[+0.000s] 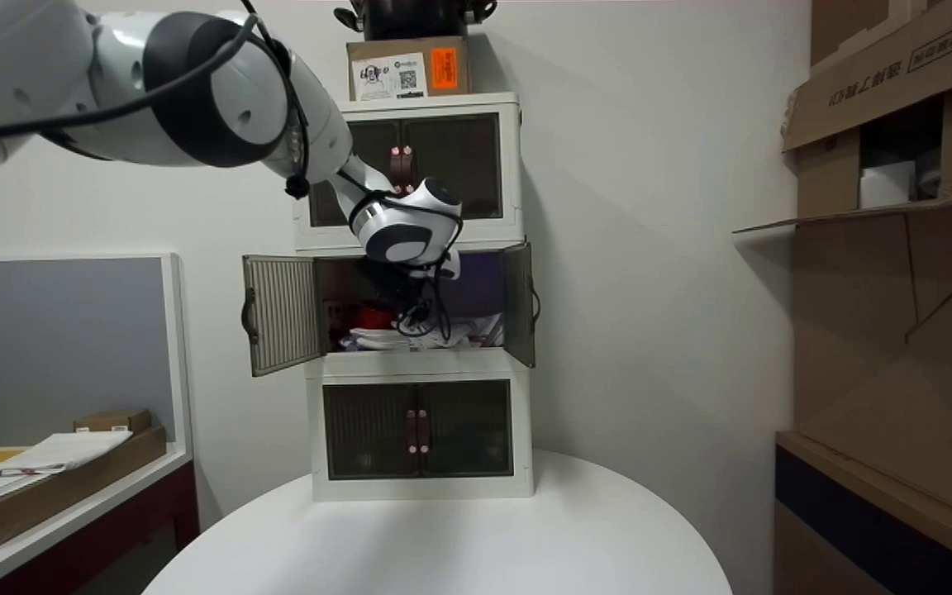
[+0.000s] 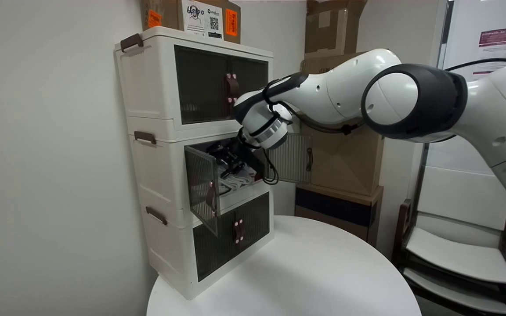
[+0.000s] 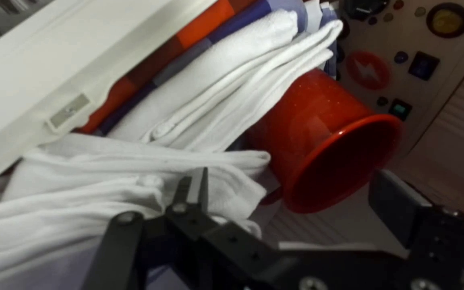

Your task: Put the red cup inside the middle cabinet

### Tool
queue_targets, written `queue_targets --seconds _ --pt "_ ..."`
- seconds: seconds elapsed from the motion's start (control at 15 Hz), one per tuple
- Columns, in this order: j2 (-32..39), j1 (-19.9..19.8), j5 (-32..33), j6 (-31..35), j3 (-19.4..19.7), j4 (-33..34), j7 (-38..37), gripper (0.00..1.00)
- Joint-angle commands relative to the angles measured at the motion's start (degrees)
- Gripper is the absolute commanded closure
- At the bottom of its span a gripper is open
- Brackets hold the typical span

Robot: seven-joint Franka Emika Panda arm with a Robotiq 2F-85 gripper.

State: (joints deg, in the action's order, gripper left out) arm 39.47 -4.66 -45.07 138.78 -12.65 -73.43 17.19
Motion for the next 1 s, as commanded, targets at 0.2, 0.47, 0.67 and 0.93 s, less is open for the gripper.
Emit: queue_targets --seconds 0.2,0.47,0.67,0.93 --pt "-5.43 -2.53 0.43 -5.51 -0.05 -2.83 2.37 0.00" --pt "-8.26 -3.09 2.77 -10.61 0.86 -5.69 4.20 0.00" --pt "-12.48 -2.11 11.22 -17.06 3.92 -8.17 3.90 0.00" --pt "-17.86 -1.58 21.55 -25.02 5.49 -9.97 4.63 0.00"
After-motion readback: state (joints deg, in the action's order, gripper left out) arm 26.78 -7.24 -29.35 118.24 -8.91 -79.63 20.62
